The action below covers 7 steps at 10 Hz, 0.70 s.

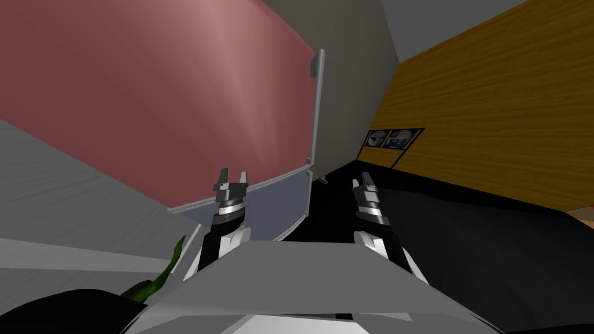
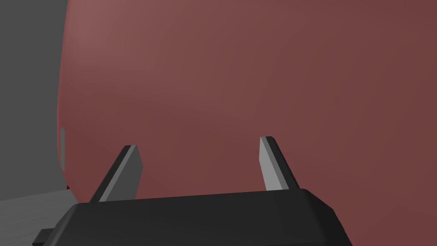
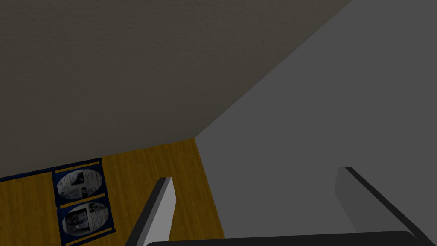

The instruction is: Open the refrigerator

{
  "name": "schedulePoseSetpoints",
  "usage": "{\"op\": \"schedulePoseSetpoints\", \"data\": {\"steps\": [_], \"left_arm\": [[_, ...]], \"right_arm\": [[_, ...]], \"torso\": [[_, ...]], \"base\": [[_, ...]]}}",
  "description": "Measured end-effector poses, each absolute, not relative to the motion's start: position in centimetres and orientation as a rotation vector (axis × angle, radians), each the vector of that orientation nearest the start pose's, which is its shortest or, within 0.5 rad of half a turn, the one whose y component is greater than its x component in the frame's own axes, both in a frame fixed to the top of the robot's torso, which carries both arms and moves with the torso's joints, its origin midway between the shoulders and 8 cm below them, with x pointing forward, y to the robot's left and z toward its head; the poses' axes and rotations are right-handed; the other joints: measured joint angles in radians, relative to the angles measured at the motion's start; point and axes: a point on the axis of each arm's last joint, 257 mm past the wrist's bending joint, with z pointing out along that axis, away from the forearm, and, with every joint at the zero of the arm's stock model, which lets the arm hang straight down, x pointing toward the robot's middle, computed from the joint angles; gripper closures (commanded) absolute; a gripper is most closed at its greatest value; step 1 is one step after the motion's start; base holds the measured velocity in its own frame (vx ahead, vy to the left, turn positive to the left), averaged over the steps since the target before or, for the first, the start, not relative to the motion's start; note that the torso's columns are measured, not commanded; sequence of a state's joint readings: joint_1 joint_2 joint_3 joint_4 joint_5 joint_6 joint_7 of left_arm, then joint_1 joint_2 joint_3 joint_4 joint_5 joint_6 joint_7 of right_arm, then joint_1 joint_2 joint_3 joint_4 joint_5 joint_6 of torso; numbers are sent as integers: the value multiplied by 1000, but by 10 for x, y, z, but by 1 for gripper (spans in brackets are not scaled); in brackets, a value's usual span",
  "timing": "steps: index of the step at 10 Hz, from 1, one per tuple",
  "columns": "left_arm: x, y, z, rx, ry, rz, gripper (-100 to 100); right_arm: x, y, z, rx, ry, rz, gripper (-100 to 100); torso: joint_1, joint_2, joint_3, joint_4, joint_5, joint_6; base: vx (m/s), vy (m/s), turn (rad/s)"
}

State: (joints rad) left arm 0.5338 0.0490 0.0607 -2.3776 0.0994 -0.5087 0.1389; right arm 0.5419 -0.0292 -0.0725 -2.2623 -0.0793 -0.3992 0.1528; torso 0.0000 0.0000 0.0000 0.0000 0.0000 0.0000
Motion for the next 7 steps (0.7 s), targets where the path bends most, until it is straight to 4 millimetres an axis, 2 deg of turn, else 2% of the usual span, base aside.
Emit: {"op": "schedulePoseSetpoints", "data": {"steps": [2, 7], "left_arm": [[315, 301, 61, -656, 505, -1448, 0], [315, 301, 61, -655, 505, -1448, 0]], "right_arm": [[352, -320, -15, 737, 733, 1089, 0], [352, -320, -15, 737, 733, 1089, 0]], "torso": [[0, 104, -209, 105, 0, 0], [0, 470, -939, 470, 0, 0]], "base": [[0, 0, 0], [0, 0, 0]]}}
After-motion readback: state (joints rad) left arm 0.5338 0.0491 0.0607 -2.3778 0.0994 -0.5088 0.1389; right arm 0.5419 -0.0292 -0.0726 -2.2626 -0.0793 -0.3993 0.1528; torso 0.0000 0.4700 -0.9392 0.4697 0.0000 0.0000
